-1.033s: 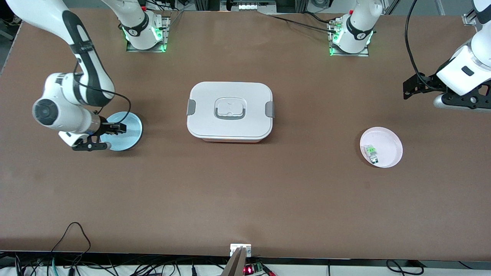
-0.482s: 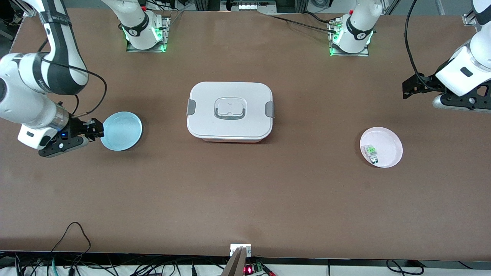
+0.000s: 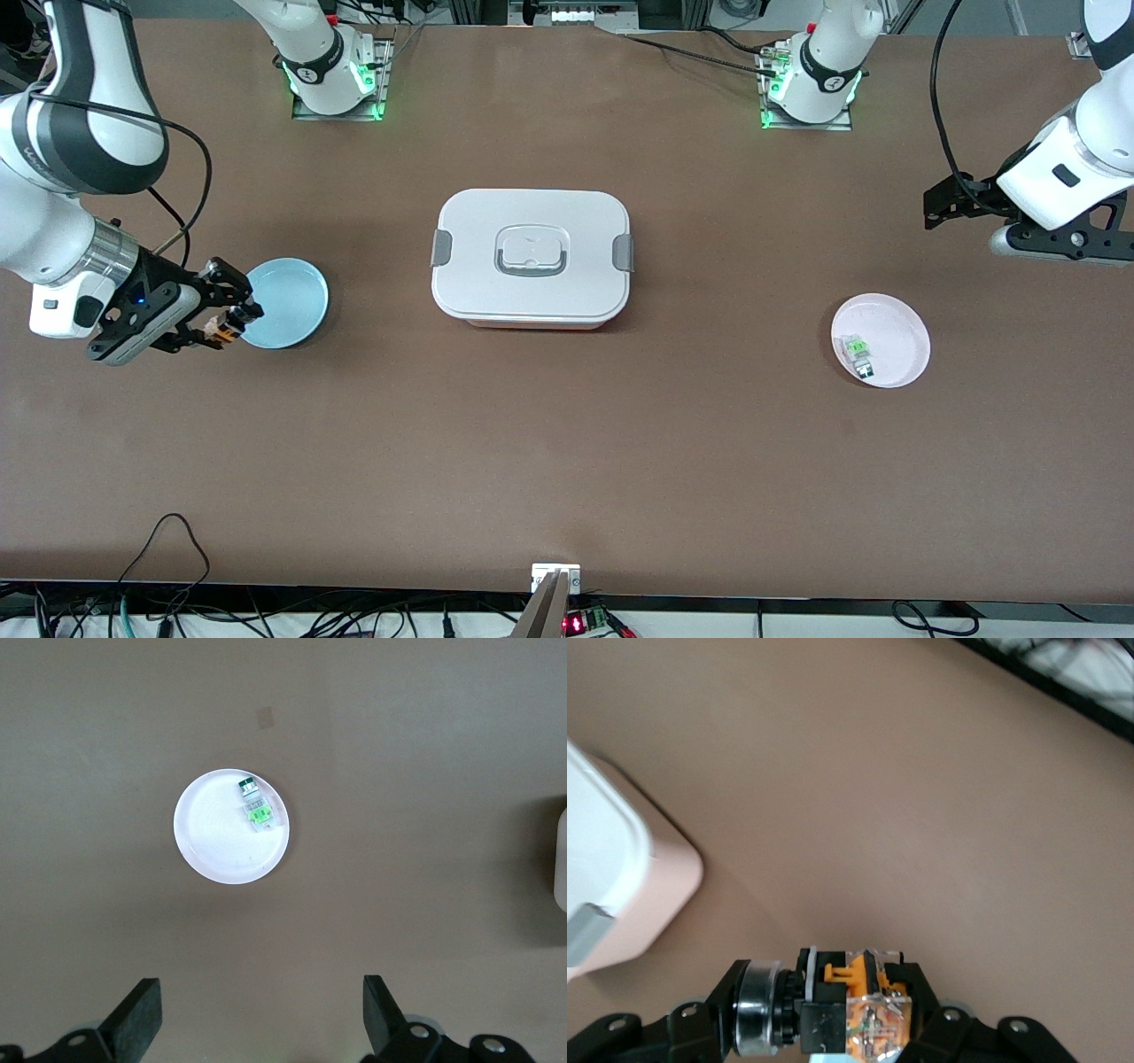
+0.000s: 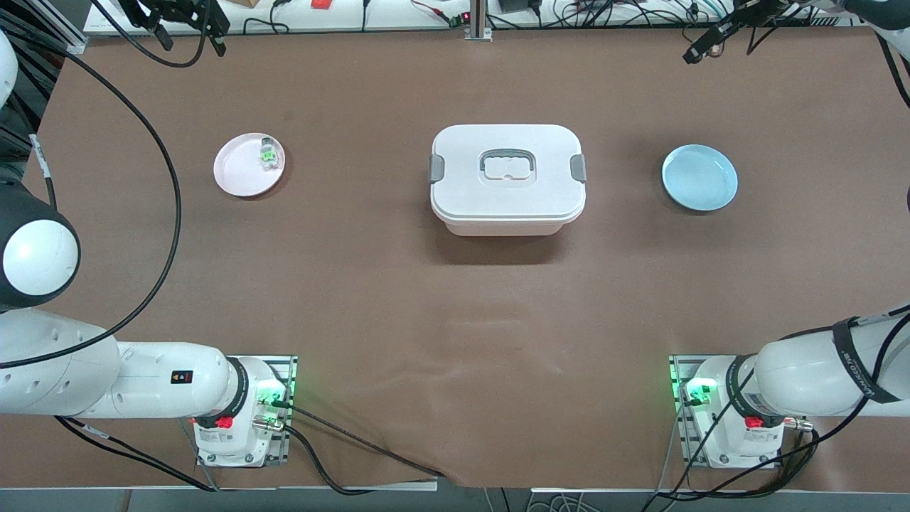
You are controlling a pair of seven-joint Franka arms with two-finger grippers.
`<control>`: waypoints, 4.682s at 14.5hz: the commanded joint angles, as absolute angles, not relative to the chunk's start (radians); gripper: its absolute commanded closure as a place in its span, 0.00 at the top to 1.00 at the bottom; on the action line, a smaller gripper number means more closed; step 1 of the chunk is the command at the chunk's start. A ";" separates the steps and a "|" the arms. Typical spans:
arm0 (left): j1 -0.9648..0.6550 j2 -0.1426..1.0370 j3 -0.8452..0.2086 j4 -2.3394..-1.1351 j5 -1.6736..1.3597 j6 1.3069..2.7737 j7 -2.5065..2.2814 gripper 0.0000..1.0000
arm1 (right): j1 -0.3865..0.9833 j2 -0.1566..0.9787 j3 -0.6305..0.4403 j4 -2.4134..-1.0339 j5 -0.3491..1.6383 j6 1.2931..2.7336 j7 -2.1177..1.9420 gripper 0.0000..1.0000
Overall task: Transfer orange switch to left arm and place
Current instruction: 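Lift the orange switch off the blue dish with the right gripper, then carry the switch over the box while the left gripper reaches toward it, then grasp the orange switch with the left gripper above the box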
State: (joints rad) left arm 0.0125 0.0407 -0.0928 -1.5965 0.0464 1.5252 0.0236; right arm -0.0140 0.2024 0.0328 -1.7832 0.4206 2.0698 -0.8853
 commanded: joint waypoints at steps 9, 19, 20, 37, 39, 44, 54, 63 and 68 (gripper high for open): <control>-0.002 0.087 -0.100 -1.563 -0.064 1.381 0.031 1.00 | -0.020 0.239 0.086 -1.773 1.009 2.031 -1.584 0.29; 0.003 0.187 -0.100 -1.575 -0.493 1.250 0.018 1.00 | -0.017 0.268 0.273 -1.776 1.362 2.048 -1.885 0.29; 0.003 0.204 -0.100 -1.577 -0.532 1.250 0.018 1.00 | -0.017 0.278 0.287 -1.778 1.374 2.054 -1.913 0.29; -0.109 0.399 -0.222 -1.608 -1.456 1.974 0.483 1.00 | 0.112 0.337 0.383 -1.776 1.569 2.308 -2.095 0.30; -0.118 0.439 -0.230 -1.608 -1.507 2.011 0.605 1.00 | 0.112 0.336 0.394 -1.775 1.618 2.316 -2.097 0.30; -0.244 0.465 -0.230 -1.603 -1.729 2.217 0.653 1.00 | 0.115 0.336 0.396 -1.773 1.620 2.316 -2.106 0.30; -0.341 0.486 -0.230 -1.598 -1.793 2.296 0.696 0.81 | 0.149 0.339 0.411 -1.770 1.634 2.371 -2.111 0.30; -0.356 0.486 -0.230 -1.598 -1.813 2.313 0.701 0.02 | 0.175 0.345 0.411 -1.770 1.638 2.416 -2.111 0.30; -0.351 0.483 -0.230 -1.597 -1.813 2.310 0.699 0.01 | 0.175 0.344 0.411 -1.770 1.673 2.413 -2.097 1.00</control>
